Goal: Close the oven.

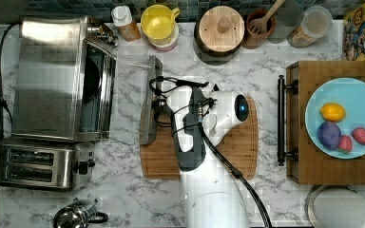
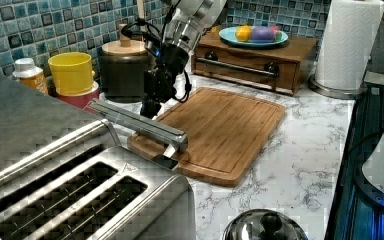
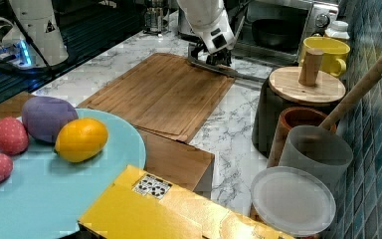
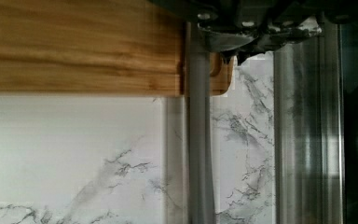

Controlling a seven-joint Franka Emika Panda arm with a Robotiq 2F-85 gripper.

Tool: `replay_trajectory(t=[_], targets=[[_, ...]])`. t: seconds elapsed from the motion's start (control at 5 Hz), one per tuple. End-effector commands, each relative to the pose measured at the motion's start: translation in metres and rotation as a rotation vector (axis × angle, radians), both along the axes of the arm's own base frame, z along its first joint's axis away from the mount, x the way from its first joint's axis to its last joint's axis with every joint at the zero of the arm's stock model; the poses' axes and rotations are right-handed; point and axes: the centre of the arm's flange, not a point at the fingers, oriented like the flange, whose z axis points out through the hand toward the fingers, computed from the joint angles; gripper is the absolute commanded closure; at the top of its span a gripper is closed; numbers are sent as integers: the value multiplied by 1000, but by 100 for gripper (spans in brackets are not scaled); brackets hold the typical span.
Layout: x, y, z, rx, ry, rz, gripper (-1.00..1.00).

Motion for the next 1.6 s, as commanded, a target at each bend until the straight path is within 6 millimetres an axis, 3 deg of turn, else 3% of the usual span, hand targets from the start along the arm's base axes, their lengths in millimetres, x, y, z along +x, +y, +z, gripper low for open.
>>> replay_trajectory(t=[0.2,0.4,0.8,1.0,1.2,1.4,1.6], targets=[[48,35,48,96,-37,-5,100],[51,44,55,152,-6,37,100],[41,87,77,182,-32,84,100],[42,109,114,167,-63,133,100],[41,138,172,147,-139,158,100],[44,174,209,67,-157,188,100],[58,209,216,-61,-111,219,100]])
